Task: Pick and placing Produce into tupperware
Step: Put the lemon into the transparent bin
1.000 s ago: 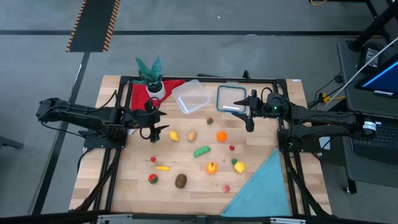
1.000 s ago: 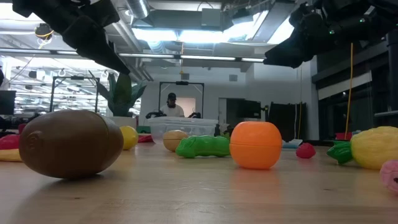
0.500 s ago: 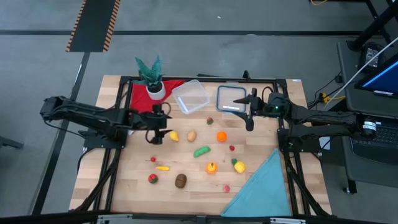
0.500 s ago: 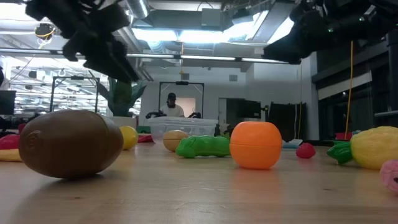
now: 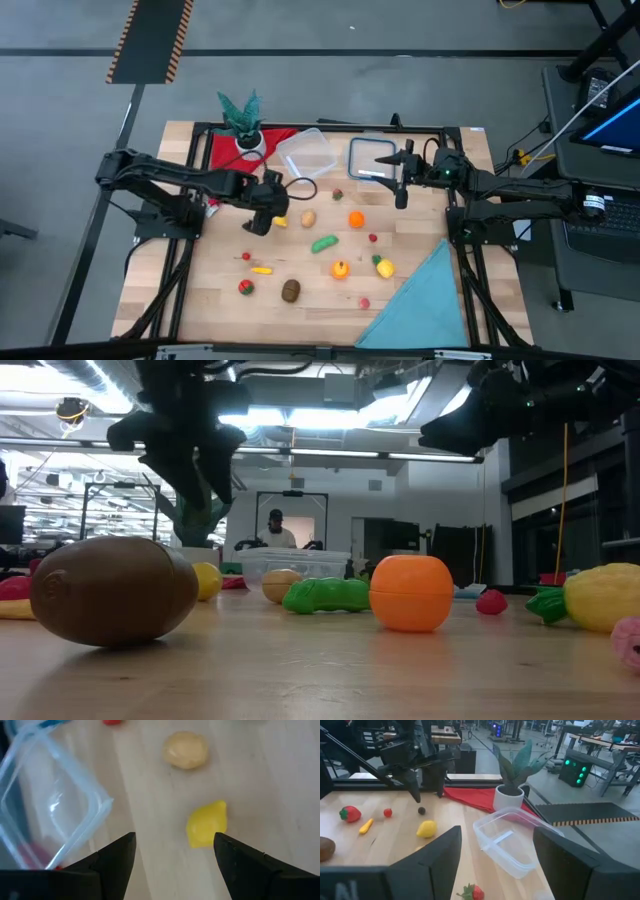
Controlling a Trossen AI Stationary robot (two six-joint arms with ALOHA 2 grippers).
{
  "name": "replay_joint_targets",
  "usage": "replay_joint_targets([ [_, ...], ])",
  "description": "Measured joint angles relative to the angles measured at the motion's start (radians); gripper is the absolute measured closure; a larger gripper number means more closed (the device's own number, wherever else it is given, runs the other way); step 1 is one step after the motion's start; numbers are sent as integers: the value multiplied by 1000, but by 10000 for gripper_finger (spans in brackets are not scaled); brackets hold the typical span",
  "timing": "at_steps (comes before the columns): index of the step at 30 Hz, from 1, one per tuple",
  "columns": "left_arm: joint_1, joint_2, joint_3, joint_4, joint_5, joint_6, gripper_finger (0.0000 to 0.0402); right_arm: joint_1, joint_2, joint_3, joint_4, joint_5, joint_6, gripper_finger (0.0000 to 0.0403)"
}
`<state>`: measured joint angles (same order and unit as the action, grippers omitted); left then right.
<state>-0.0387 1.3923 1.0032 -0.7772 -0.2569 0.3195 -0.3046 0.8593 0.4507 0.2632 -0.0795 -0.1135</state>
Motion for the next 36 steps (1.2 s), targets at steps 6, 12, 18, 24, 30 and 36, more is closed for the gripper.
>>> replay_joint_targets([
  [6,-1,106,53,-3,70,73,140,0,0,0,-21,0,1,155],
  [12,-3,186,64,-74,88,152,140,0,1,0,-22,0,0,155],
  [18,-3,223,64,-98,88,214,140,0,2,0,-22,0,0,155],
  [24,-3,234,64,-92,112,262,140,0,2,0,-21,0,0,155],
  [30,-3,241,64,-48,125,277,140,0,2,0,-21,0,0,155],
  [36,0,252,64,-38,126,280,140,0,2,0,-21,0,0,155],
])
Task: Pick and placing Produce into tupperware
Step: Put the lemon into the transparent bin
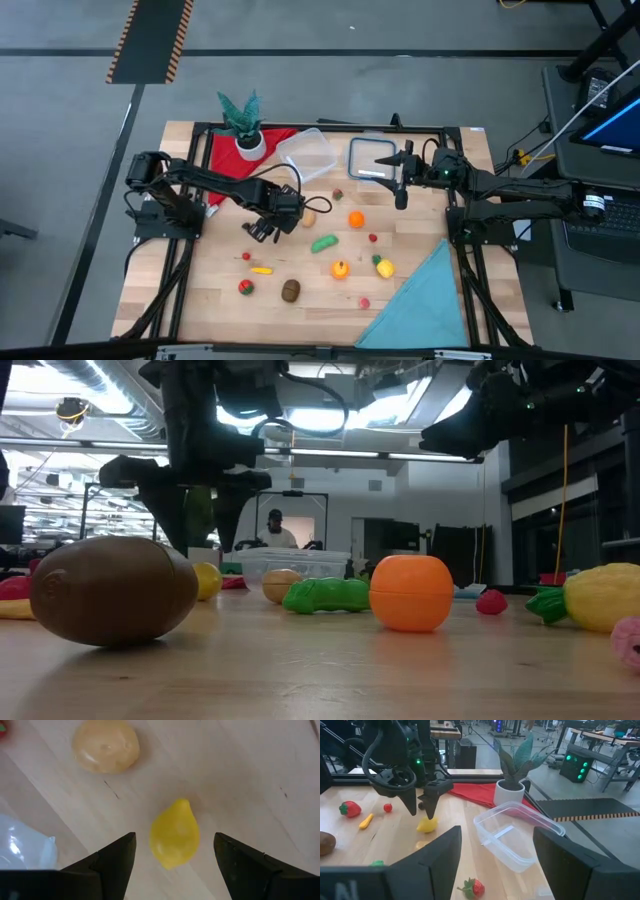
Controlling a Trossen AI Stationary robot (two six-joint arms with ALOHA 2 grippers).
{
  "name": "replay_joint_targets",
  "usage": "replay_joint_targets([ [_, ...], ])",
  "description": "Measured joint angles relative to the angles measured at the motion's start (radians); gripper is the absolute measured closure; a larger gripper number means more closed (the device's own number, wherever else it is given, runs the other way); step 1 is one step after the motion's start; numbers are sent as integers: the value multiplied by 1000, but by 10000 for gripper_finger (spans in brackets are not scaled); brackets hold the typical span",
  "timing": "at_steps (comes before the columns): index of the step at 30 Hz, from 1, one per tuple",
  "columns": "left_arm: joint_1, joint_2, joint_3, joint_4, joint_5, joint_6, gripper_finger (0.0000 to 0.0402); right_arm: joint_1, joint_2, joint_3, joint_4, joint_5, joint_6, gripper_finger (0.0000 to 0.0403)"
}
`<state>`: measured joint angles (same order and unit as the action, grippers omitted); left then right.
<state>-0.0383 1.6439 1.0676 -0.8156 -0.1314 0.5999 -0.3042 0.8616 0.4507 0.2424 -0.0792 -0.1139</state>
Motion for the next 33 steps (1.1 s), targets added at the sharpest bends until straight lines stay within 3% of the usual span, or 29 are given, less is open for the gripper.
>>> replay_joint_targets([
  [20,7,105,-2,6,26,4,140,0,1,0,1,0,0,155],
  [33,30,110,-2,-32,11,-127,140,0,2,0,1,0,0,155],
])
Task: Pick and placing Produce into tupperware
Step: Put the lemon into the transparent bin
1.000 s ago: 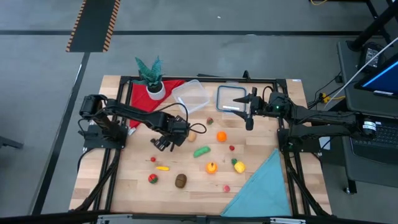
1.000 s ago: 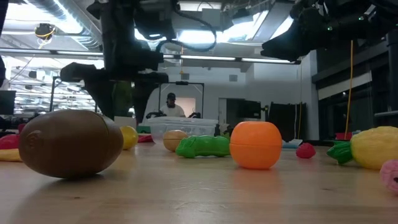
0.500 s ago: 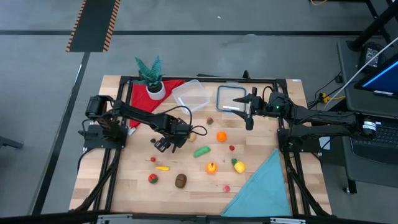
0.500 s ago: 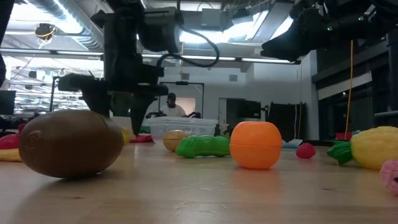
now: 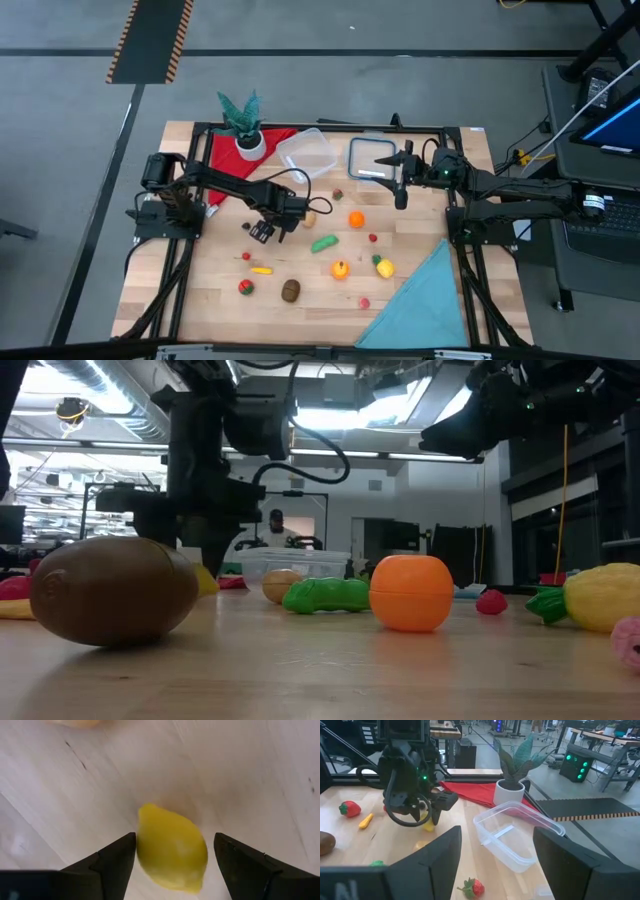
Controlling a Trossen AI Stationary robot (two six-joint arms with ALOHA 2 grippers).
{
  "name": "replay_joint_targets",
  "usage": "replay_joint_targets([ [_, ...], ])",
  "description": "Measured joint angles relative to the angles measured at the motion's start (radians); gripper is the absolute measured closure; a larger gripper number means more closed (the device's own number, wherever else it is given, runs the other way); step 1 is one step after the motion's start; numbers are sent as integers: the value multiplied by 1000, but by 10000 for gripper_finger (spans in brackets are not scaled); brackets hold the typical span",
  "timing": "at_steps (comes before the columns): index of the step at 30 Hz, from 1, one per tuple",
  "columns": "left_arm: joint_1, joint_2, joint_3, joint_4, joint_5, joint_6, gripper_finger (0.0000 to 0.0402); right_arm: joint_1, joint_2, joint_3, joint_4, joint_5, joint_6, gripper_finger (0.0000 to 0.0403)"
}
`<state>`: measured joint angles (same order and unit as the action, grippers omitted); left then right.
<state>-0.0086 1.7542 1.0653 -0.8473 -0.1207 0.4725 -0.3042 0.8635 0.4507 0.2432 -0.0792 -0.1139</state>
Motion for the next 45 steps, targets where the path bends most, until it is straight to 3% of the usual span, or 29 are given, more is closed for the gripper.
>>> replay_joint_targets([
  [17,0,0,0,23,29,-206,140,0,0,0,0,0,0,155],
  [32,4,0,-14,-3,28,-141,140,0,0,0,0,0,5,155],
  [45,21,0,-65,28,27,-178,140,0,0,0,0,0,5,155],
])
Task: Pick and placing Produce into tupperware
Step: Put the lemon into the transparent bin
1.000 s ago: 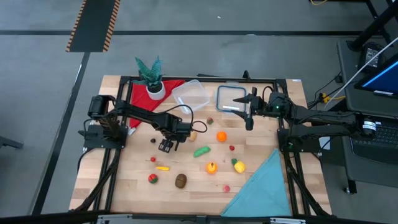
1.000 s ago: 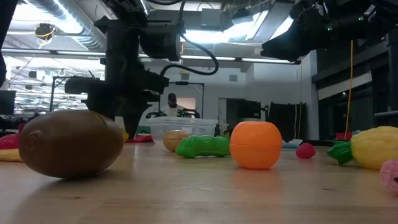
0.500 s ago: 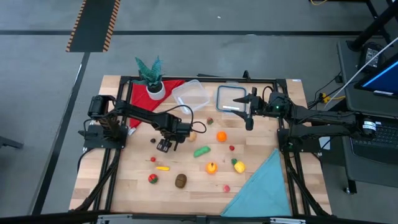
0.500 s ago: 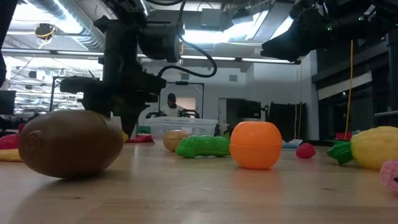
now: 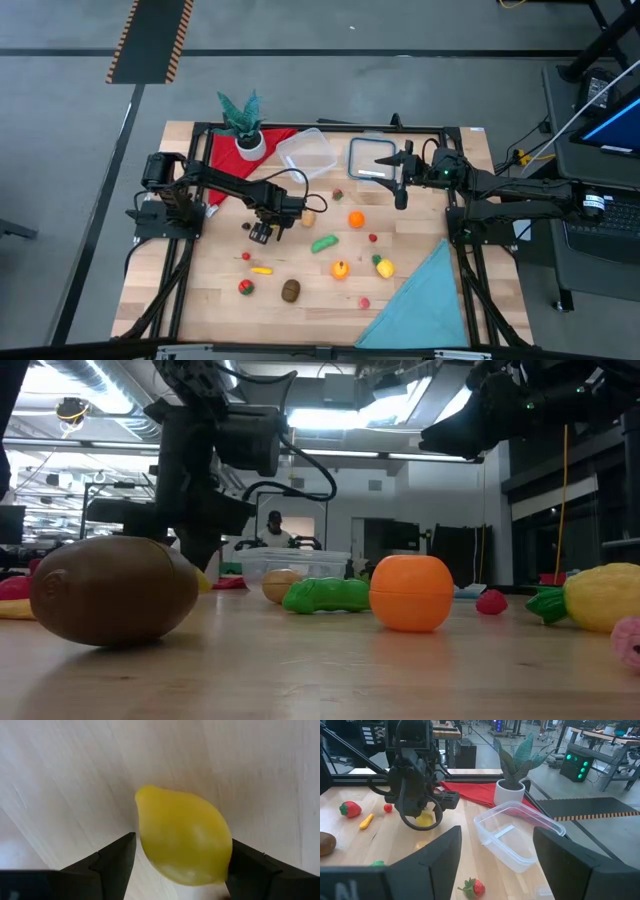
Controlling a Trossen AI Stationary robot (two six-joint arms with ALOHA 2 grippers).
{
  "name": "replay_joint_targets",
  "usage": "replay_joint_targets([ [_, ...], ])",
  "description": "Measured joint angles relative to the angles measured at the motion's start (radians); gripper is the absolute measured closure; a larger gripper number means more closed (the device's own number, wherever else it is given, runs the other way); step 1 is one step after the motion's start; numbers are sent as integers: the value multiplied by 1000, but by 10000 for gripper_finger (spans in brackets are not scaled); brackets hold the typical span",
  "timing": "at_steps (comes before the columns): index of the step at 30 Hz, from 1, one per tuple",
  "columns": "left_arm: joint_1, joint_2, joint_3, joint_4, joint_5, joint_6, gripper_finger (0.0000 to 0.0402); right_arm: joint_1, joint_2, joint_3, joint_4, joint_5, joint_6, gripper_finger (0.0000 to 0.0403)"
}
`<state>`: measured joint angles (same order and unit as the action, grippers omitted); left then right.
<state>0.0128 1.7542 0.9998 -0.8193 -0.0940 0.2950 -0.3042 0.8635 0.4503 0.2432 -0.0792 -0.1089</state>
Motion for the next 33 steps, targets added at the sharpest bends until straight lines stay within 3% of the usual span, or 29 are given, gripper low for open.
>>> replay_joint_targets([
  [24,0,0,0,26,8,-293,142,0,0,0,0,0,-1,155],
  [33,20,-1,0,28,19,-358,199,0,0,0,0,0,-1,155],
])
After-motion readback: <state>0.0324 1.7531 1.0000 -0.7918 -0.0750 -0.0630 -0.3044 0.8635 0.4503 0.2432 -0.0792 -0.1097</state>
